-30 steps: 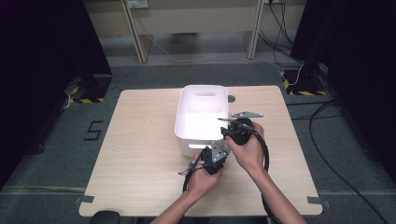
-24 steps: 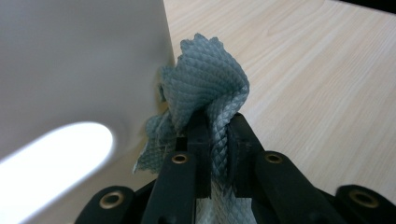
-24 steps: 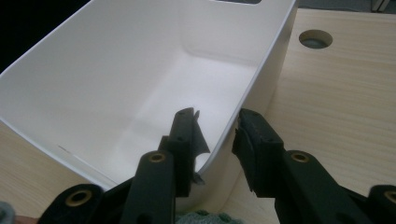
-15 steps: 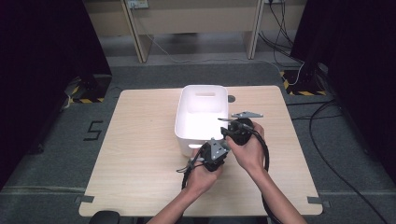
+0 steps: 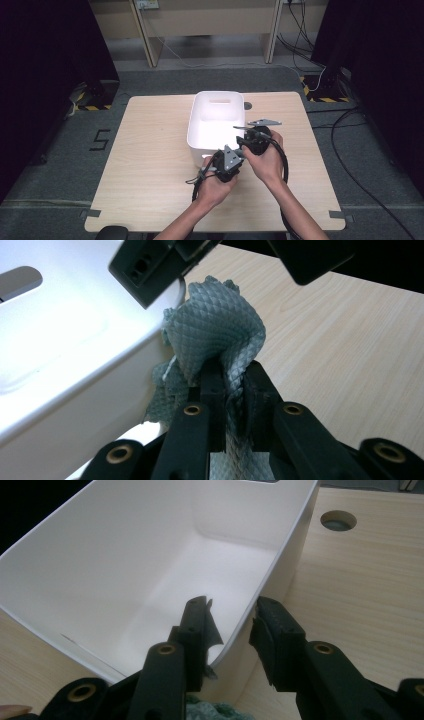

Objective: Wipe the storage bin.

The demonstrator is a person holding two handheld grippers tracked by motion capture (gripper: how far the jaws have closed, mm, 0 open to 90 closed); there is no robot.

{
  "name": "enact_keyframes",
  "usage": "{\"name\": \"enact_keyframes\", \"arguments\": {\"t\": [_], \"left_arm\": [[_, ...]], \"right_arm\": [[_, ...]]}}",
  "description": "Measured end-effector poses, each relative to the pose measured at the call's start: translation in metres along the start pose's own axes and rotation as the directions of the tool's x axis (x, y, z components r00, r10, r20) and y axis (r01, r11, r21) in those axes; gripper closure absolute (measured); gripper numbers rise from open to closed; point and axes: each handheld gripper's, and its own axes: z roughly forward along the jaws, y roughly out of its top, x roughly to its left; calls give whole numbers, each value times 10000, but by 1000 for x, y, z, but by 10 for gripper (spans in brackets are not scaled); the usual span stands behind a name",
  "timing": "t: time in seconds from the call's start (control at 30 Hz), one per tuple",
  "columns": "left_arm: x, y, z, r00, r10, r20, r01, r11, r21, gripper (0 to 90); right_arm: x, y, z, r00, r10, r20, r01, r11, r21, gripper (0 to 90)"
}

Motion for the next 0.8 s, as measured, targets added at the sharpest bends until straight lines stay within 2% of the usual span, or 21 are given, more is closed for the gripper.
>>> {"name": "enact_keyframes", "arguments": {"t": [0.23,0.4,0.7,0.8], "left_arm": [[1,-2,-9,10000,7,-17,-7,10000,-52,819],[5,-12,-21,10000,-29,-54,29,10000,30,819],[25,-35,-53,9990,-155,-408,160,9998,124,819],[36,-45,-68,9971,-299,-706,305,9995,77,819]], "right_arm": [[-4,1,0,9999,134,59,-133,9998,-146,609],[-8,5,-2,9994,331,87,-328,9989,-332,598],[-6,6,3,9992,404,27,-403,9991,-137,597],[-6,7,5,9992,407,51,-407,9991,-91,597]]}}
